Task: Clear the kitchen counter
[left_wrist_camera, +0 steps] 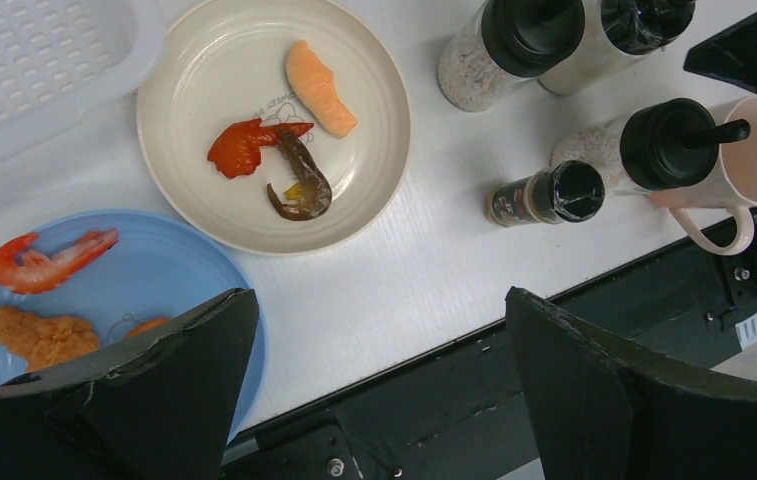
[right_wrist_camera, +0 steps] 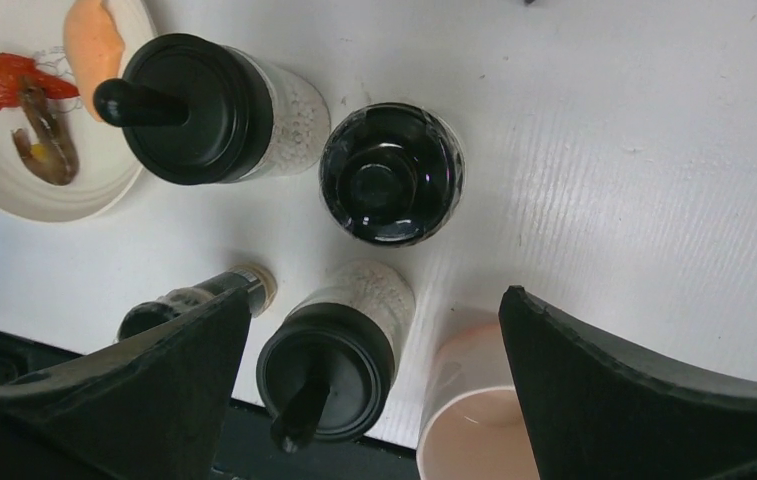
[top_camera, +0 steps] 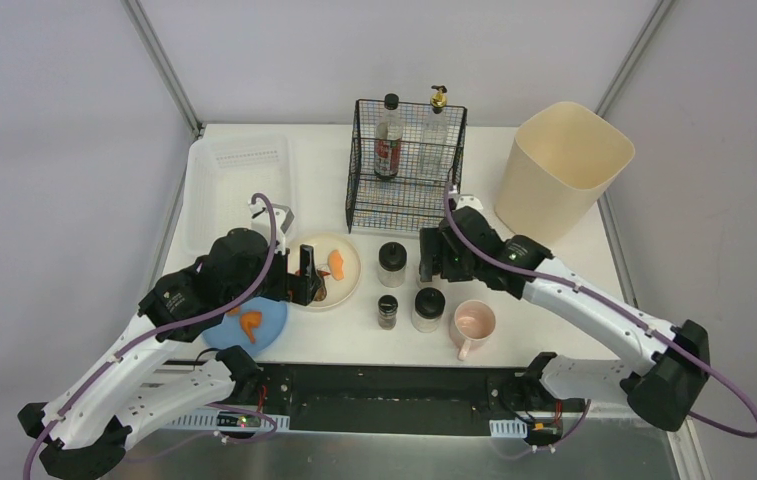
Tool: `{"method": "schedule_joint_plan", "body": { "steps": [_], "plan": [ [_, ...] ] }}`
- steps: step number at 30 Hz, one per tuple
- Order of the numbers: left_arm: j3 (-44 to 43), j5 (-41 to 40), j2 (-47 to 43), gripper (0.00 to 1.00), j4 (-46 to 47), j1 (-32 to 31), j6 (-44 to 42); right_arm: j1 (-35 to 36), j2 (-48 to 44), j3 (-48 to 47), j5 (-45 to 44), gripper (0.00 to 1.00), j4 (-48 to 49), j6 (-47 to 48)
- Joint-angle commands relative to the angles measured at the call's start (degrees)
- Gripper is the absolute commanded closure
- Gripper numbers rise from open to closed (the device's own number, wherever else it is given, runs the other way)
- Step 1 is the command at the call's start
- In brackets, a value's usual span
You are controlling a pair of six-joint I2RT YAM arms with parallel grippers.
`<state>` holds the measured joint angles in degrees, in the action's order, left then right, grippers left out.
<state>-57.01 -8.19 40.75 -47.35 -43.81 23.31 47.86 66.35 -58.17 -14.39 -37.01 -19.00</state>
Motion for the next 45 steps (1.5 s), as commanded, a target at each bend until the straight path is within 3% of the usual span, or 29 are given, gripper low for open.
{"method": "schedule_joint_plan", "body": {
  "steps": [1,12,25,37,41,45],
  "plan": [
    [-1.2,-1.8,-0.3,0.0,-1.1,0.1,0.2,0.7,3.7,-1.8,-3.4,0.0,2.3,-0.2],
    [-1.7,-1.5,-0.3,0.0,-1.0,0.1,-1.3,0.8,12.7,-3.2,-6.4,0.01,5.6,-0.2],
    [0.0,-1.3,-0.9,0.0,-1.0,0.1,-2.4,0.7,20.6,-4.4,-9.5,0.14,8.5,-0.8],
    [0.3,-1.2,0.3,0.0,-0.9,0.0,-2.7,0.8,19.6,-4.9,-11.5,0.61,7.3,-0.5],
    [-0.2,-0.8,0.7,0.0,-0.9,0.0,-2.9,0.8,16.1,-7.4,-13.3,0.7,3.9,0.4],
    [-0.8,-0.8,1.0,0.0,-0.9,0.1,-3.0,0.8,11.9,-11.6,-14.0,0.73,-0.2,2.5]
  ]
}}
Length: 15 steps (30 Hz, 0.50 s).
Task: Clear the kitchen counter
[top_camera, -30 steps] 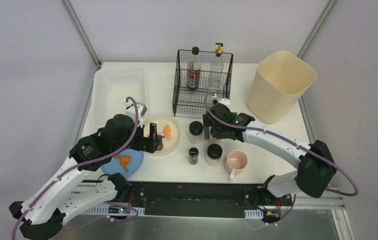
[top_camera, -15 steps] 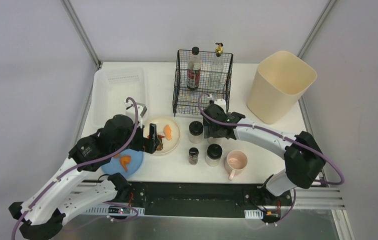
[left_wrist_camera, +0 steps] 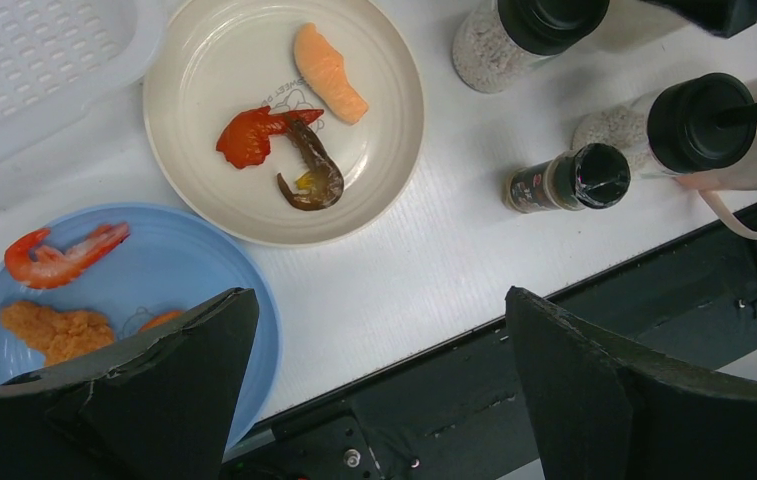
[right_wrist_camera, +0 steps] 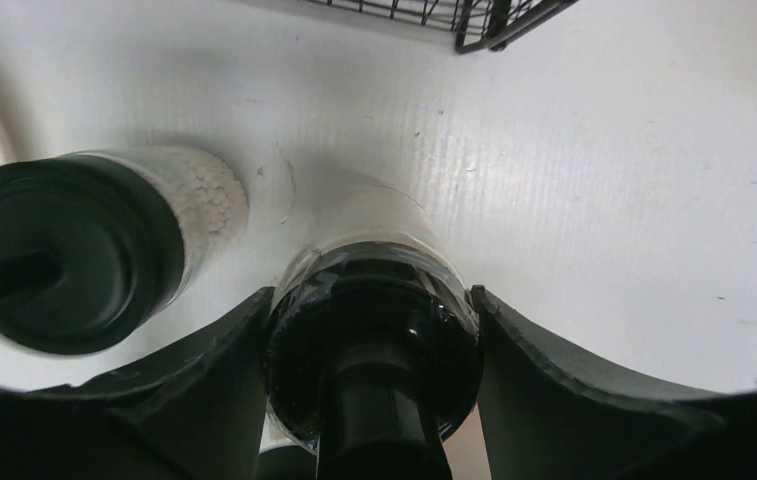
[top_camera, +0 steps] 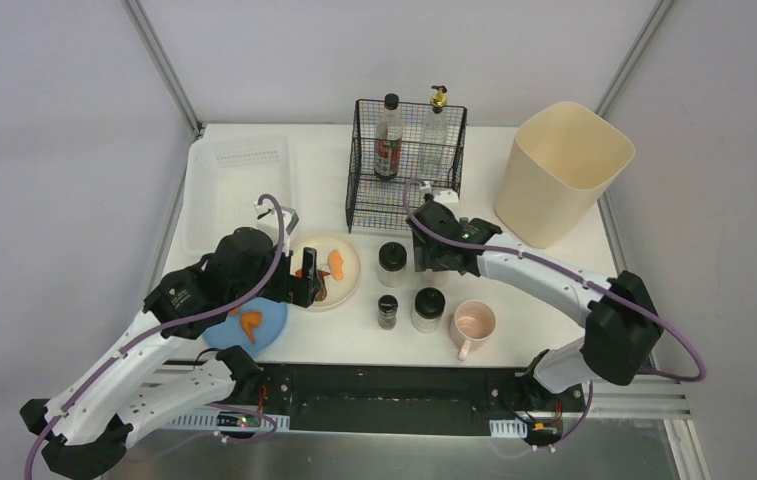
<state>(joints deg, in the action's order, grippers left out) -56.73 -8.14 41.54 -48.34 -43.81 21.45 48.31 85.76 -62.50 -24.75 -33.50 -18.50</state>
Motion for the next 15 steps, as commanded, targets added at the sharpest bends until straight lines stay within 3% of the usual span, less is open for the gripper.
{"method": "schedule_joint_plan", "body": {
  "steps": [1,8,15],
  "plan": [
    [-1.1,-0.8,0.3,0.01,0.0,0.1,-1.1,0.3,-8.2,-8.8,-3.9,0.73,-5.0,2.5],
    [-1.4,-0.4,1.0,0.0,0.4,0.1,-1.0,0.1,-9.3,-20.7,-6.1,0.75,-10.9,7.7],
    [-1.0,-0.3,0.5,0.0,0.6,0.1,-0.6,-5.3,-3.3,-30.5,-3.1,0.79,-9.0,10.7]
  ]
}}
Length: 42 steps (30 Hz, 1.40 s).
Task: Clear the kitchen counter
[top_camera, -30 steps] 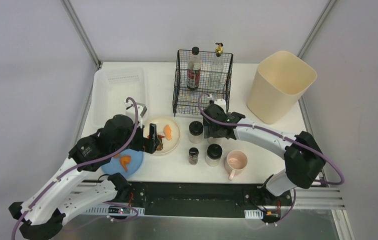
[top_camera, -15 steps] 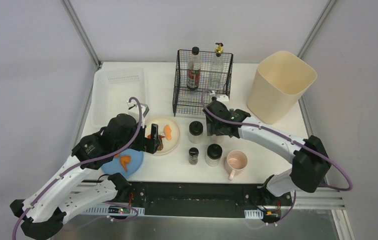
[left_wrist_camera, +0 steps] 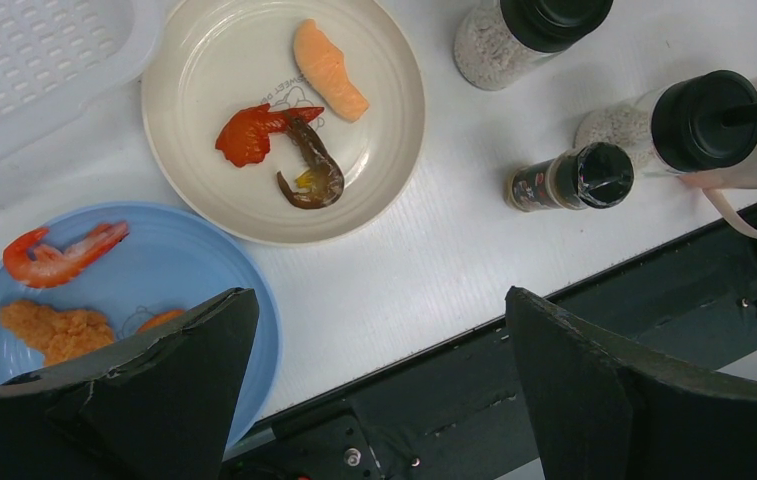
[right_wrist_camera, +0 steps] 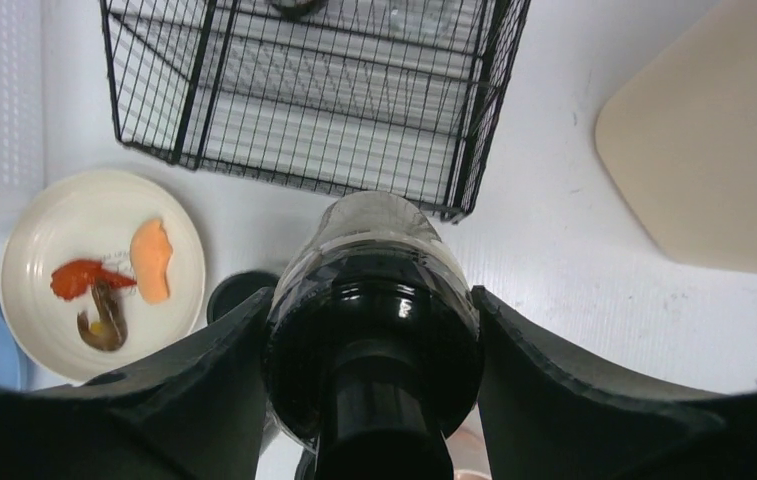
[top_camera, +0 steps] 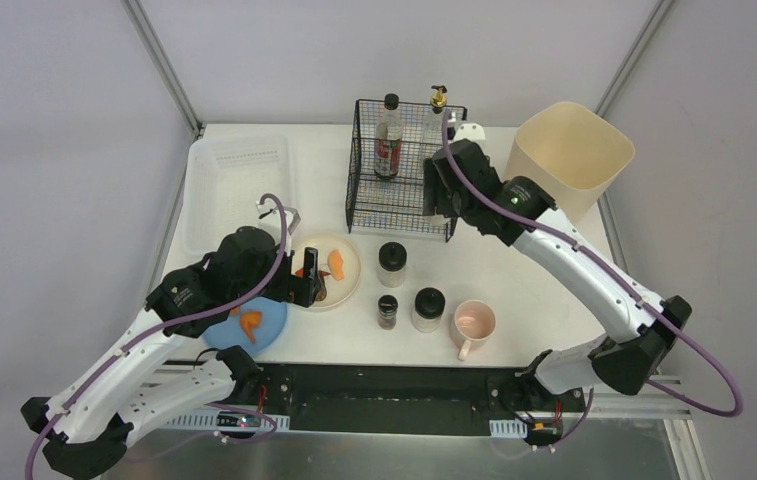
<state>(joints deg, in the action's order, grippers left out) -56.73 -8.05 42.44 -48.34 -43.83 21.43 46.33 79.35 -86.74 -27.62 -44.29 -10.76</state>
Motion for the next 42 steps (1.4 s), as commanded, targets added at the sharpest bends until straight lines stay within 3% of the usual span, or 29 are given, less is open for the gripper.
{"method": "schedule_joint_plan", "body": {
  "steps": [1,16,29,42],
  "plan": [
    [-0.7,-0.4,-0.5,0.0,0.6,0.0,-0.5,-4.2,4.7,-7.6,0.2,0.79,2.5,3.1],
    [-0.2,-0.5,-0.3,0.0,0.7,0.1,-0.5,-10.2,25.5,-30.6,-3.3,0.81,5.2,6.9],
    [-0.1,-0.5,0.4,0.0,0.6,0.1,-0.7,-13.2,31.8,-27.6,-2.5,0.82,8.9,6.1],
    [-0.2,-1.0,2.5,0.0,0.7,0.1,-1.4,-16.1,35.6,-21.6,4.2,0.79,11.8,3.2]
  ]
}}
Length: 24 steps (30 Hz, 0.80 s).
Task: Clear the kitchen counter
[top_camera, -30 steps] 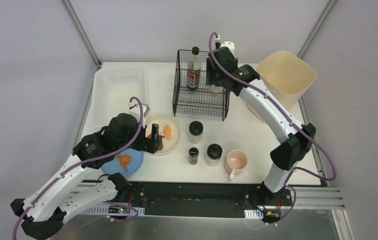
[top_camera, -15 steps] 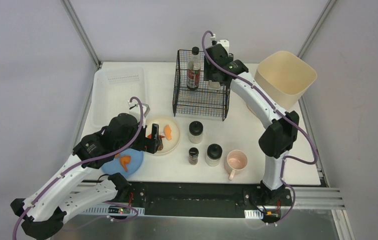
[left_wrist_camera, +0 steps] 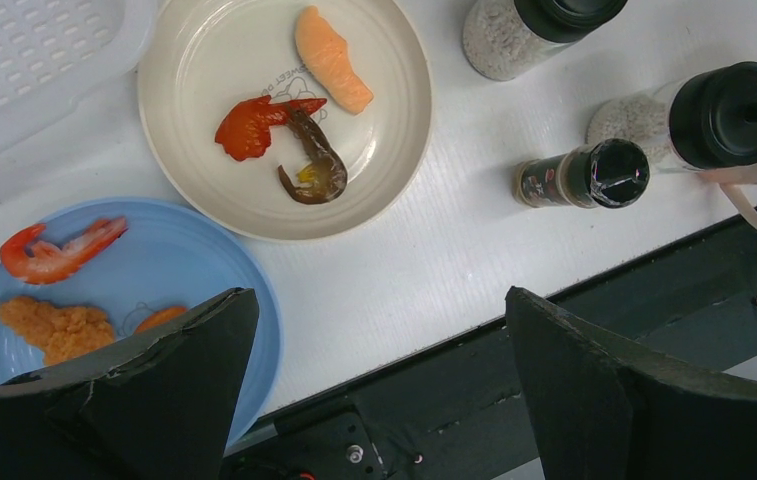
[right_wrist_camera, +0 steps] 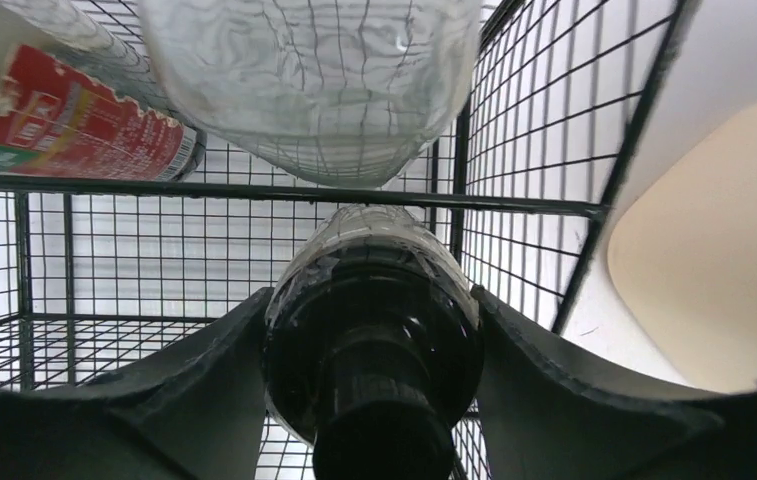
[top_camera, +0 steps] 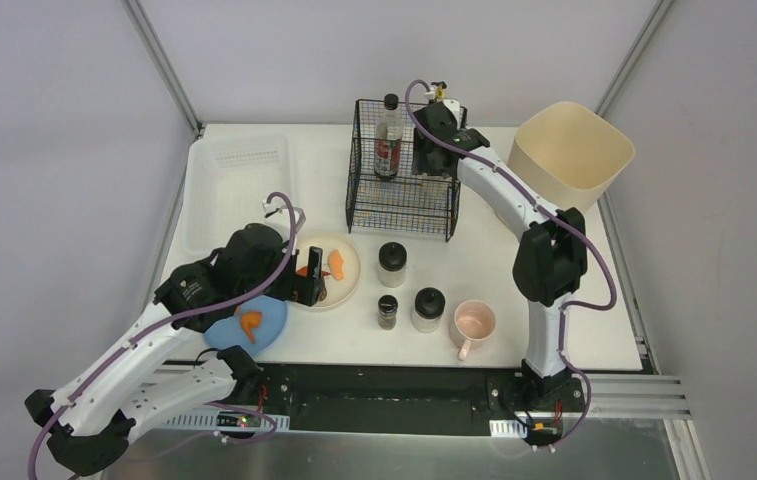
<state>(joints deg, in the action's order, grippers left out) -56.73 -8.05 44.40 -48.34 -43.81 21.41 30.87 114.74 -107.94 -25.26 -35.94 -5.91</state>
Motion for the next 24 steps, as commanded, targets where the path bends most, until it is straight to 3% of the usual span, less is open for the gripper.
{"method": "schedule_joint_plan", "body": {
  "steps": [1,9,18,24],
  "plan": [
    [-0.2,-1.1,0.7,0.01,0.7,0.1,-1.3,-0.9,0.8,-0.7,2.5,0.78,3.1,-1.9],
    [-0.7,-1.3,1.1,0.0,0.7,0.1,-1.5,-1.3,5.7,-3.2,5.0,0.68,0.0,-2.9],
    [-0.3,-1.0,0.3,0.0,0.6,0.0,-1.5,-1.3,8.1,-5.0,5.1,0.35,-2.0,-4.5],
    [-0.1,-0.7,0.2,0.0,0.6,0.0,-1.5,-1.2,6.5,-6.6,4.8,0.27,-2.9,-5.0]
  ]
}}
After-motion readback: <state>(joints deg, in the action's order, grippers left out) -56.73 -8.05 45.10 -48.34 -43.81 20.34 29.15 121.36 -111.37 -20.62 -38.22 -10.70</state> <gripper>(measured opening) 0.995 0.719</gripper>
